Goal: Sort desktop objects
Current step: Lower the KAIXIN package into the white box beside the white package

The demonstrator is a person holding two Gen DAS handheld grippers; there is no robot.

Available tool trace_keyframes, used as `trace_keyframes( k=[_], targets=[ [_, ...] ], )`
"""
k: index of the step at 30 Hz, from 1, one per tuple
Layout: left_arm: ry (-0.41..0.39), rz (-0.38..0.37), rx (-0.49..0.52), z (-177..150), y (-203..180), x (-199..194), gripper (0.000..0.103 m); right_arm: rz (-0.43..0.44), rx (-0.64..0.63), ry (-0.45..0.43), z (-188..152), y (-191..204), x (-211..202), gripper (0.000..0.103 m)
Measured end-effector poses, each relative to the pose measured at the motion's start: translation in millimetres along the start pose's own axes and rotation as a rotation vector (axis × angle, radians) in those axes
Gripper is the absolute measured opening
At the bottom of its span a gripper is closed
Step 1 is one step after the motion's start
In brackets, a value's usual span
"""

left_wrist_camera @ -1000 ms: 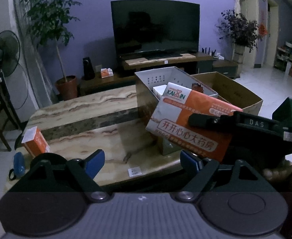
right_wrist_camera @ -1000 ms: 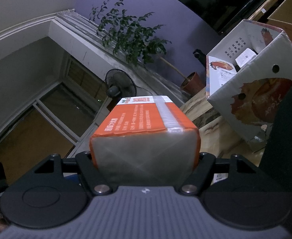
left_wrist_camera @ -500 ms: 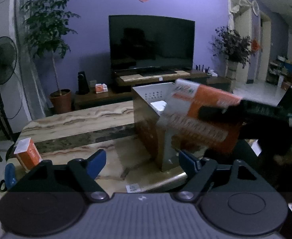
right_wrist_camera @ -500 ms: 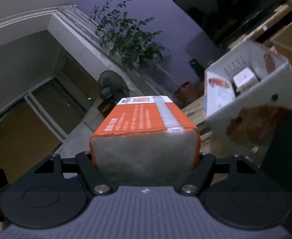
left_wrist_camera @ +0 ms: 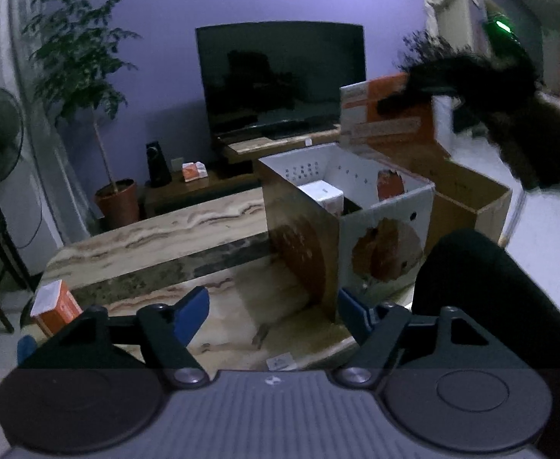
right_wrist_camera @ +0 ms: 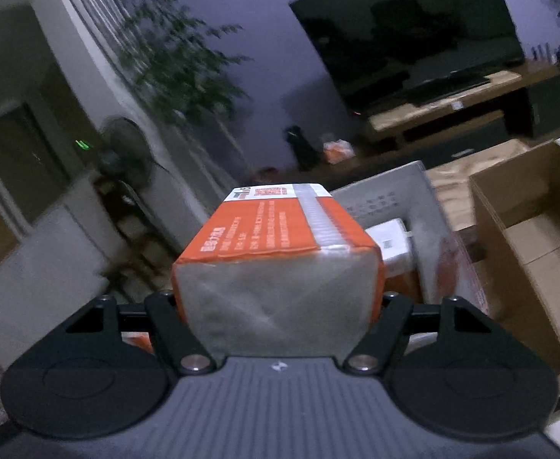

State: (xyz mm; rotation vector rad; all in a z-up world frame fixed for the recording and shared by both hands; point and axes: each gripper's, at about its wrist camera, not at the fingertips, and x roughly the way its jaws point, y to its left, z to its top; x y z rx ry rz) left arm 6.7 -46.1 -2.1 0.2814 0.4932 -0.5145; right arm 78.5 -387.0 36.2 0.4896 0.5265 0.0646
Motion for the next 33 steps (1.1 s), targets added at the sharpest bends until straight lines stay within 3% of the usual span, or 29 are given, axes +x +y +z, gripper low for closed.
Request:
trace_keyframes(
  k=[4, 15, 21, 33],
  targets=[
    [0.023, -0.019, 0.018, -0.7, 1.3, 19.9, 0.074, -0.102, -0.081, 0.121, 17.1, 3.8, 41.4, 0.074],
    [0.051, -0.101, -0.036, 2.0, 34.2, 77.9, 0.074, -0.253, -0.217, 0.403, 26.5, 10.5, 133.7, 0.073],
    [0.067, -0.161, -0.057, -6.4, 43.3, 99.8, 0.074, -0.306, -0.192, 0.529, 20.9, 1.0, 172.6, 0.073],
    [0.118, -0.182, -0.155, -19.7, 64.3, 123.7, 0.074, -0.365, -0.129, 0.72, 11.4, -23.0, 236.3, 0.074]
  ],
)
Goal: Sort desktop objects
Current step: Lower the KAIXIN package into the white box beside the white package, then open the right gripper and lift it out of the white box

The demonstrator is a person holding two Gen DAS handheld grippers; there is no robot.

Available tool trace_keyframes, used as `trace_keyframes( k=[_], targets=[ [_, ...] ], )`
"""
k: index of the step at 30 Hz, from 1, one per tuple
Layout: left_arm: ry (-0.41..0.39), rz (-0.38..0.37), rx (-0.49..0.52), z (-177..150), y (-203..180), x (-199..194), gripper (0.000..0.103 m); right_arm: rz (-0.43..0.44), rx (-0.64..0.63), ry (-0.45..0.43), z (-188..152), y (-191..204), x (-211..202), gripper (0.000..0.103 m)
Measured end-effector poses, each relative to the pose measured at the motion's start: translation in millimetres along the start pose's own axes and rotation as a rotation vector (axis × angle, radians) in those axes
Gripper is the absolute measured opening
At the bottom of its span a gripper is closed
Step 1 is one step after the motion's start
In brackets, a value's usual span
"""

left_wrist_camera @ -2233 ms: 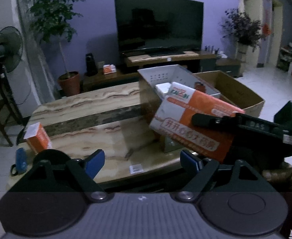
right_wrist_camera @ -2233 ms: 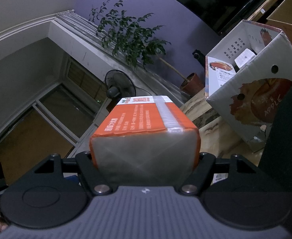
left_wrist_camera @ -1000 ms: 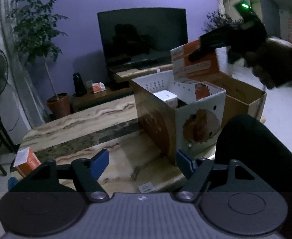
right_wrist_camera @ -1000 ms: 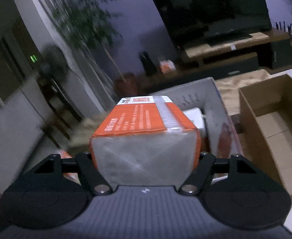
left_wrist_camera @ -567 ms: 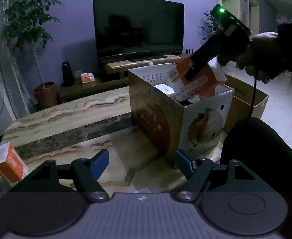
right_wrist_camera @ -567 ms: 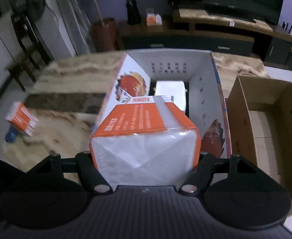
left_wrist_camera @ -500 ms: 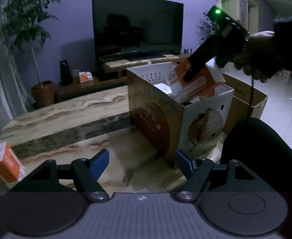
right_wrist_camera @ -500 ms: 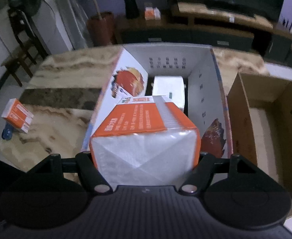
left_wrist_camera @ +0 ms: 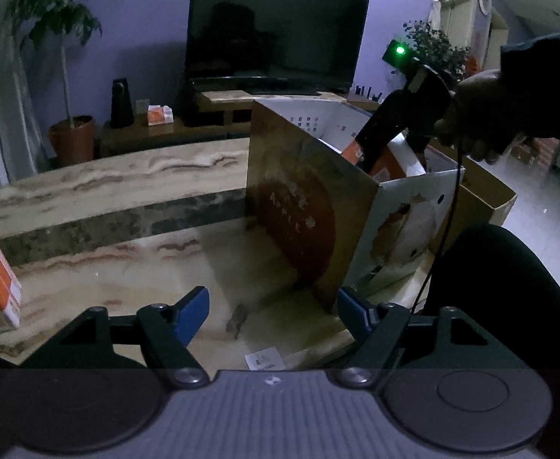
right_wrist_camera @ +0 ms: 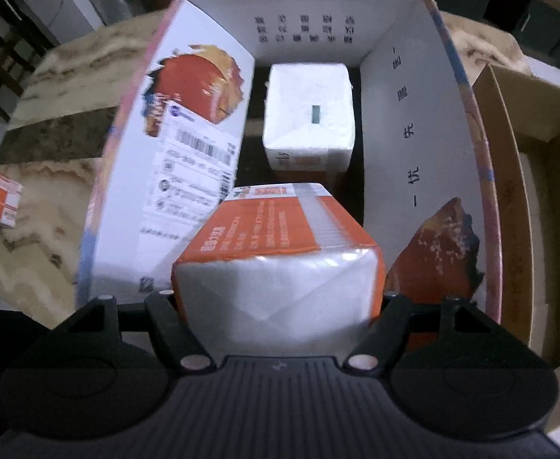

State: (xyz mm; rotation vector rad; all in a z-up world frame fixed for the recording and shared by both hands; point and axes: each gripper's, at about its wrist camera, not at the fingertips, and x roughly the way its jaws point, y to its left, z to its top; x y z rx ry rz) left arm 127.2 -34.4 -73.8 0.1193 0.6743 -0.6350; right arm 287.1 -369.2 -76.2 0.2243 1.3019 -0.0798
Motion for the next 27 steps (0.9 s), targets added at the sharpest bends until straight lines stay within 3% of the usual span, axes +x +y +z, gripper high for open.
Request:
trace_keyframes(
  k=[10, 16, 27],
  targets=[
    [0.034, -0.014, -0.015, 0.6, 1.7, 14.8, 0.074, -0.06, -0.004, 0.087, 18.8, 6.3, 45.0, 0.074],
    [0.049, -0.011, -0.003, -2.1, 0.0, 19.5, 0.074, -0.04, 0.012, 0.097, 25.3, 4.2, 50.9, 0.074],
    [0.065, -0.009, 0.025, -5.0, -6.7, 25.6, 0.074, 0.068, 0.119, -0.019, 19.7, -8.8, 19.3, 0.076]
  ],
)
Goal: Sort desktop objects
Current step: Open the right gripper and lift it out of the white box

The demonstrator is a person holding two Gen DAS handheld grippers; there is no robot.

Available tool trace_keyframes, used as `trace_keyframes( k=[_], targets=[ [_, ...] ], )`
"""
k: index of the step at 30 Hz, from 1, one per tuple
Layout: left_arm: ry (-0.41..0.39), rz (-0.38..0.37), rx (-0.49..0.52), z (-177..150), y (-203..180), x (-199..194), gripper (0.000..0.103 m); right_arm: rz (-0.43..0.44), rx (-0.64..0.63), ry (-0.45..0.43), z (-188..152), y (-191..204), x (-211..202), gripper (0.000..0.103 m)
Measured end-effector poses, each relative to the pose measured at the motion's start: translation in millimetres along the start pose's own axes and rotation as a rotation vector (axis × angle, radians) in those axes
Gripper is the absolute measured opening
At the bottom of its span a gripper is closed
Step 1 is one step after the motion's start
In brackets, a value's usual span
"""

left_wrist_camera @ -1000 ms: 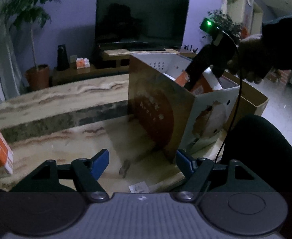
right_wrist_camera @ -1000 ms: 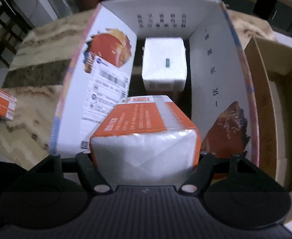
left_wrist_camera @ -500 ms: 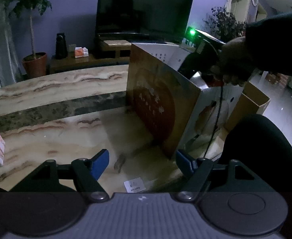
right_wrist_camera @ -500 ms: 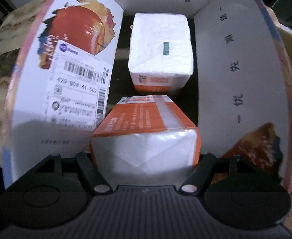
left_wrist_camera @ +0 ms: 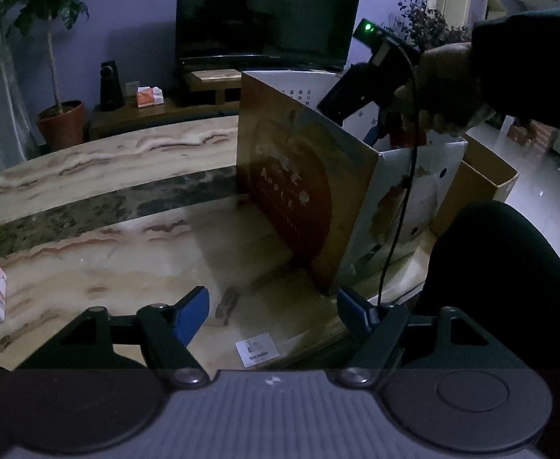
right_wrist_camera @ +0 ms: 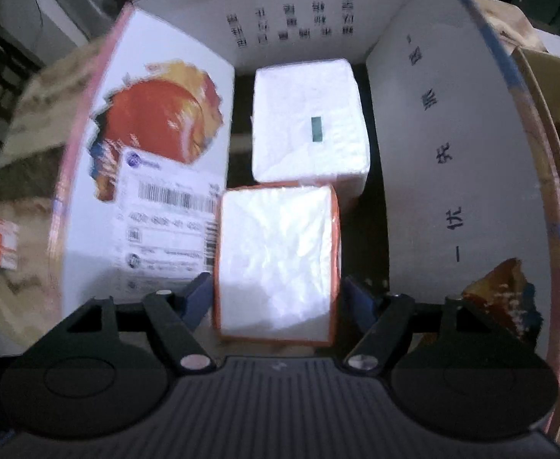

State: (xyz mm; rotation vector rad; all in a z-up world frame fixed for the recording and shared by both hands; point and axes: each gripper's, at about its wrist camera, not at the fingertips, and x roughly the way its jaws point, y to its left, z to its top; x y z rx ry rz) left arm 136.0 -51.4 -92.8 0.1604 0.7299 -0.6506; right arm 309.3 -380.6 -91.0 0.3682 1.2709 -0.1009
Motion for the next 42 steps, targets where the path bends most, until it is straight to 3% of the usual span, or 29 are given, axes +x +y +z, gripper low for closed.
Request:
trace_keyframes(
  k=[8, 17, 28, 33, 39, 42],
  targets=[
    [0.015, 0.014, 0.004, -0.1, -2.9, 4.6, 0.074, -0.004, 0.007, -0.019, -21.0, -2.5, -0.3, 0.076],
    [0.025, 0.02, 0.04, -2.2, -10.4, 8.4, 0.074, -0.027, 0.006, 0.02, -12.0, -0.8, 12.9, 0.078],
    [0.029, 0.032, 0.04, -3.0, -11.6, 9.9, 0.074, -0.132, -0.088, 0.024, -7.6, 12.0, 28.4, 0.071],
    [0.029, 0.029, 0.044, -2.5, -12.5, 10.8, 0.074, -0.251, -0.202, -0.013, -15.2, 21.8, 24.3, 0.07],
    [0.035, 0.027, 0.05, -4.0, -13.1, 11.1, 0.074, -0.277, -0.199, -0.057, -13.5, 21.7, 20.5, 0.07],
    [0.039, 0.031, 0.046, -4.9, -13.0, 11.1, 0.074, -0.261, -0.18, -0.015, -12.2, 16.5, 23.6, 0.07]
  ],
)
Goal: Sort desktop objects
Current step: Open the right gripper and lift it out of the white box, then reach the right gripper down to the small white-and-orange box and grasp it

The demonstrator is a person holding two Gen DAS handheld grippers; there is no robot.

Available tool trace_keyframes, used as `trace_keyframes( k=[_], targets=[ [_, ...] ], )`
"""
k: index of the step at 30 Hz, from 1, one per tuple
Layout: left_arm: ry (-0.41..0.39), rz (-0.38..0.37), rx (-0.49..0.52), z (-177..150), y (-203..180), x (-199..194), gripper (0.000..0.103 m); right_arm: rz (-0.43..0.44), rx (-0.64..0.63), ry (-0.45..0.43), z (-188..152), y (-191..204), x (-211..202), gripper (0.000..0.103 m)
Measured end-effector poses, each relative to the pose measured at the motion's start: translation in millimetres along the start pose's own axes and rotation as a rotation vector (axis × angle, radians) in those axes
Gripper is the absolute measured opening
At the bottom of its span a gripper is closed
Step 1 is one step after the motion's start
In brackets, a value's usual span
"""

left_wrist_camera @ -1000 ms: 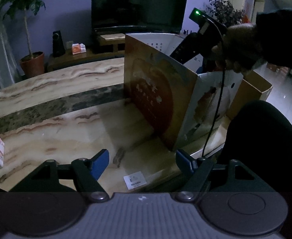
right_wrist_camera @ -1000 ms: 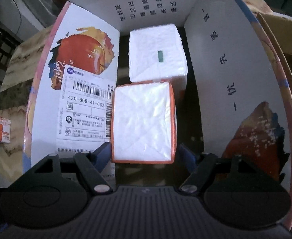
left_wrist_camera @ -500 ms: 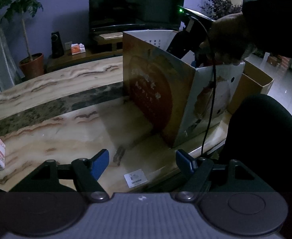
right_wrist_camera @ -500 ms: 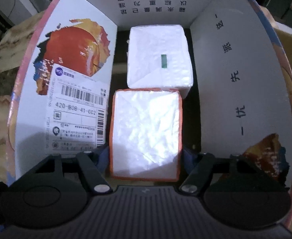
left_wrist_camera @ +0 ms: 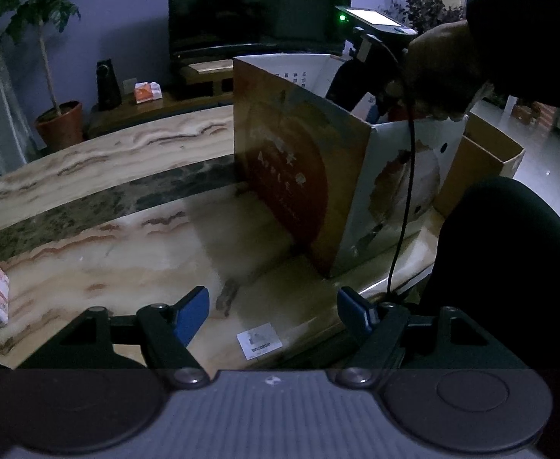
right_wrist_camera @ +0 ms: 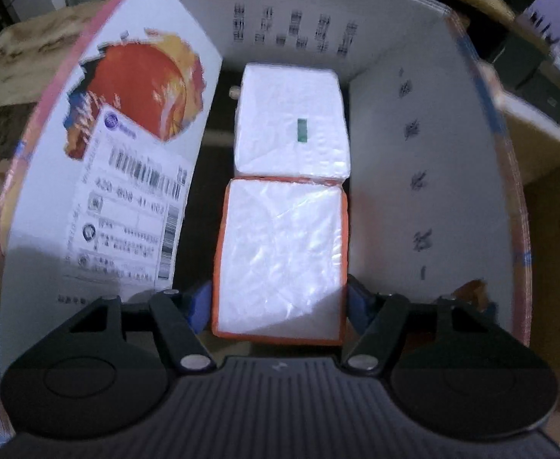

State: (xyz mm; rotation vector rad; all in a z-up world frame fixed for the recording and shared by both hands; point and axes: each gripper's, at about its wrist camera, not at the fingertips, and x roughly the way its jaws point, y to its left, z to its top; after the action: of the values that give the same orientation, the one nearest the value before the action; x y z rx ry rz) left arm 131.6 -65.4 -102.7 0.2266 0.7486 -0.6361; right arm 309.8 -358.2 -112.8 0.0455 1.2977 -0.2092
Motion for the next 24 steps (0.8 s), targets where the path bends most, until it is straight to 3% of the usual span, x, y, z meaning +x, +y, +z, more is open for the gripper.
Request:
trace_keyframes(
  k=[11, 15, 18, 20, 24],
  targets=[
    [0.001, 0.018, -0.013, -0.4, 5.1, -1.1, 0.074, 0.067, 0.088, -0.063, -4.2, -11.4, -3.7, 0.073],
    [0.005, 0.035, -0.057, 0.6, 14.0, -0.9, 0.075, 0.093, 0.125, -0.118, -13.5, -26.3, -31.2, 0.072],
    [0.002, 0.044, -0.083, 0.7, 19.7, -2.4, 0.075, 0.057, 0.169, -0.238, -16.1, -43.1, -55.0, 0.072],
    [0.0, 0.049, -0.089, 0.3, 21.6, -3.5, 0.075, 0.023, 0.2, -0.353, 6.6, -51.4, -52.4, 0.072],
    [-0.012, 0.058, -0.094, -1.3, 23.8, -7.8, 0.075, 0.142, 0.246, -0.544, 2.8, -54.2, -104.2, 0.074]
  ],
)
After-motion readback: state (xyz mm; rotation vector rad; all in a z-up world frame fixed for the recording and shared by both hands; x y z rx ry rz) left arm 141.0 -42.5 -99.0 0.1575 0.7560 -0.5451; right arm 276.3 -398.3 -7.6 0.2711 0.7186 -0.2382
